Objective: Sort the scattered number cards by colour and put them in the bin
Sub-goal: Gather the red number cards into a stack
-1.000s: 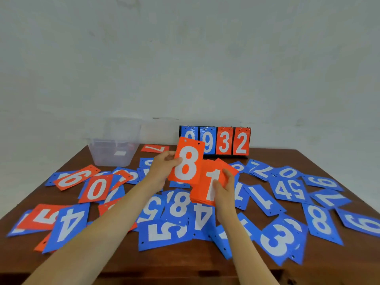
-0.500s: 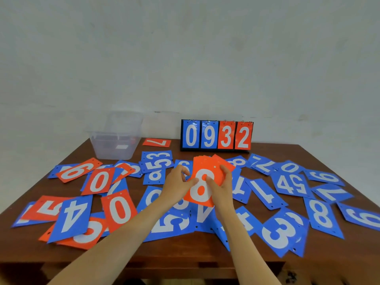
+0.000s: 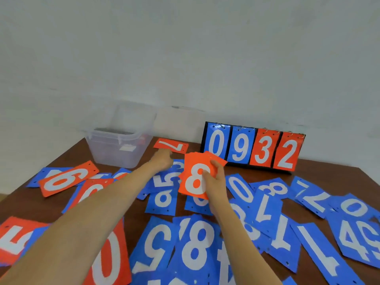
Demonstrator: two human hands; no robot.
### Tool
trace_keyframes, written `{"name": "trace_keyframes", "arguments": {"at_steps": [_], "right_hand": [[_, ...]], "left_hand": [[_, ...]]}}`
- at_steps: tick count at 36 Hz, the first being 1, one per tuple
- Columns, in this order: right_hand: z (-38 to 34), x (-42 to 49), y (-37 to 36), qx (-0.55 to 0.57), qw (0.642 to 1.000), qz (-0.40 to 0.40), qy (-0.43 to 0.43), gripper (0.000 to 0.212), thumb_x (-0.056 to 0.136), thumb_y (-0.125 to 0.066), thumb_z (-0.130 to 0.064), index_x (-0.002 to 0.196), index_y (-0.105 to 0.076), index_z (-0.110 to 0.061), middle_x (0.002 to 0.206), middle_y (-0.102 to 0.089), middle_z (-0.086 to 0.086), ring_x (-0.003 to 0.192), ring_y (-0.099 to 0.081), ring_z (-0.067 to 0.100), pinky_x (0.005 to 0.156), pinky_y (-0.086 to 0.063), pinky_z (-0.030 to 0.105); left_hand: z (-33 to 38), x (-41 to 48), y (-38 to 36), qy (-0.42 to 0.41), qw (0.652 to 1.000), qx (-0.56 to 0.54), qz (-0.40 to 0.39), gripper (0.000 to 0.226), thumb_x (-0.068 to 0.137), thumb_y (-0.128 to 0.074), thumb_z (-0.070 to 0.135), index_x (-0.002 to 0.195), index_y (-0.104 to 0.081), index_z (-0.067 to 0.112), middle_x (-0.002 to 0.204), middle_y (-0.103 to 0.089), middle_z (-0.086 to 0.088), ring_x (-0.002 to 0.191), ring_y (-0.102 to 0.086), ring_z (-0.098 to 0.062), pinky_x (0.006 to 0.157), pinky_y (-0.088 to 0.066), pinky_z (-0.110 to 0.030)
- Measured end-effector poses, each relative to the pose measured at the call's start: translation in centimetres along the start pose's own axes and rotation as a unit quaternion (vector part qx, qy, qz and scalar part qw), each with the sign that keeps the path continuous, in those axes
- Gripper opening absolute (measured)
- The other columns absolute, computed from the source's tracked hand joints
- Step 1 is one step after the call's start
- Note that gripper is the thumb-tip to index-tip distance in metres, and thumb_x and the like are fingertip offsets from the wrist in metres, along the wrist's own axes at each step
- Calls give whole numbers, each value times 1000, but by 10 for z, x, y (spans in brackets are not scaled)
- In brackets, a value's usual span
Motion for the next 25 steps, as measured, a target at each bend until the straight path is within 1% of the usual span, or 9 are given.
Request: {"name": "trace_keyframes", "arguments": {"at_steps": [2,4,8,11,14,17,20,23,25], "right_hand": [[3,17,-11,-2,1000,-11,-4,42,96,-52,-21,132,-38,-37,135,-43,-1,107,-54,21,87,-55,42],[8,32,-19,-10,1000,-19,-9,42,96,-51,-21,133,-37,-37,135,-43,-1,106,-54,20,83,-56,38],[17,52,-30,-1,999,-31,-20,40,97,-50,-21,130,-38,-39,132,-44,-2,106,-56,21,84,-56,42],[21,58,-34,-2,999,-42,-23,42,97,-51,-21,133,-37,-38,123,-43,-6,101,-56,17,79,-57,37],[24,60,-35,-4,999,-47,-24,43,96,-52,-22,132,-37,-40,124,-43,-7,103,-57,18,73,-57,33],[23,60,-34,-10,998,-52,-20,43,96,-52,-22,132,-35,-41,122,-43,-8,95,-56,12,65,-55,27],[20,56,-33,-8,999,-53,-10,43,97,-51,-22,132,-36,-39,118,-42,-9,87,-55,8,59,-52,21],[17,49,-32,-8,999,-53,-6,43,96,-52,-21,132,-36,-39,119,-42,-10,88,-54,6,59,-51,21],[16,43,-30,-10,999,-50,-9,43,96,-52,-22,132,-36,-39,120,-41,-10,88,-53,6,61,-52,21]], "left_hand": [[-10,29,-2,-15,1000,21,-5,36,87,-50,5,123,-54,0,128,-55,-18,111,-56,-32,87,-47,-35],[-20,56,-5,-33,998,51,-2,38,87,-51,7,125,-53,2,132,-53,-17,115,-53,-30,93,-46,-36],[-25,88,-17,-70,988,138,-20,56,93,-53,22,144,-33,8,151,-28,-13,139,-27,-28,113,-27,-37],[-32,107,-27,-80,975,202,-37,61,97,-48,32,150,-21,17,159,-8,-7,146,-7,-27,117,-17,-45],[-34,116,-30,-95,964,243,-50,58,99,-42,36,150,-20,18,159,-11,-8,145,-12,-27,117,-19,-44],[-30,112,-30,-90,954,279,-55,46,101,-39,23,145,-32,16,149,-35,-10,134,-38,-28,106,-37,-40],[-17,98,-31,-117,929,352,-21,31,99,-37,15,125,-54,11,122,-61,-8,107,-60,-26,83,-49,-35],[-7,85,-32,-141,907,397,-9,26,98,-38,13,104,-63,10,103,-68,-6,87,-64,-22,71,-50,-32],[-3,76,-32,-147,898,414,-18,25,96,-39,10,98,-64,9,96,-68,-4,74,-57,-19,62,-45,-29]]}}
Point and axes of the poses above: each hand's wrist, its own x-axis towards the middle knuckle, its own y-axis out of the back of the hand, z = x × y, the point moved 8 cm from there along x, towards the middle knuckle
